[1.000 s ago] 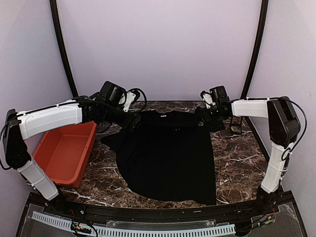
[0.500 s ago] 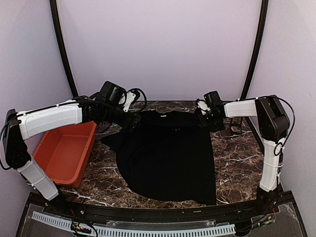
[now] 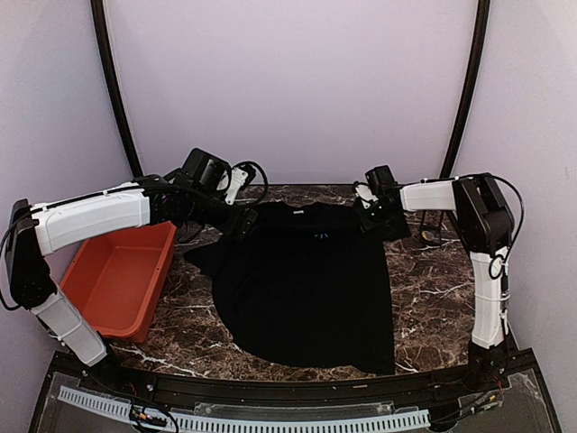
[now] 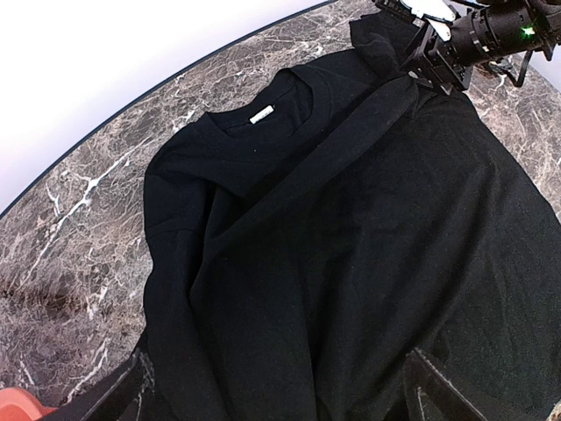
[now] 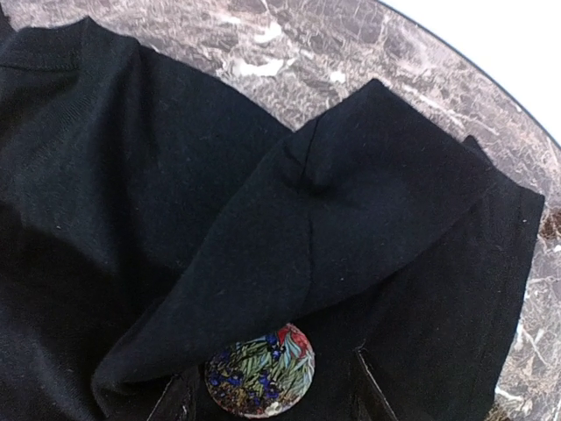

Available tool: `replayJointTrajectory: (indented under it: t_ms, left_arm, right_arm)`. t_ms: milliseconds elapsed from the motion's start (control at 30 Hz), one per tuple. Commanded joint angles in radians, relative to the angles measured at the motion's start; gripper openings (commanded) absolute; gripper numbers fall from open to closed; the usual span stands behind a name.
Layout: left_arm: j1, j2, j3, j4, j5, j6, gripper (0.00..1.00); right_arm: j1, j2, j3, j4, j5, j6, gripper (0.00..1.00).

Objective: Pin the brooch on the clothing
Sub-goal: Pick up the brooch from the flattened clothing.

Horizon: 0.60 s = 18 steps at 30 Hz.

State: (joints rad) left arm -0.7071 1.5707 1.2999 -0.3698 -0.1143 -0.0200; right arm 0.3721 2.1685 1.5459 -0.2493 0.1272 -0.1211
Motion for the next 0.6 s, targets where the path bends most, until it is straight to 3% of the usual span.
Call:
replayJointTrajectory:
  t_ms: [0, 567]
  left_arm:
    - [0.002, -0.003, 0.010, -0.033, -0.001, -0.001, 0.99]
    - [0.001, 0.002, 0.012, -0.036, 0.000, -0.003, 0.99]
  right_arm:
    - [0.002, 0.028, 0.036, -0.038, 0.019, 0.013, 0.57]
    - [0.000, 0.096, 0.117, -0.173, 0.029, 0.073, 0.59]
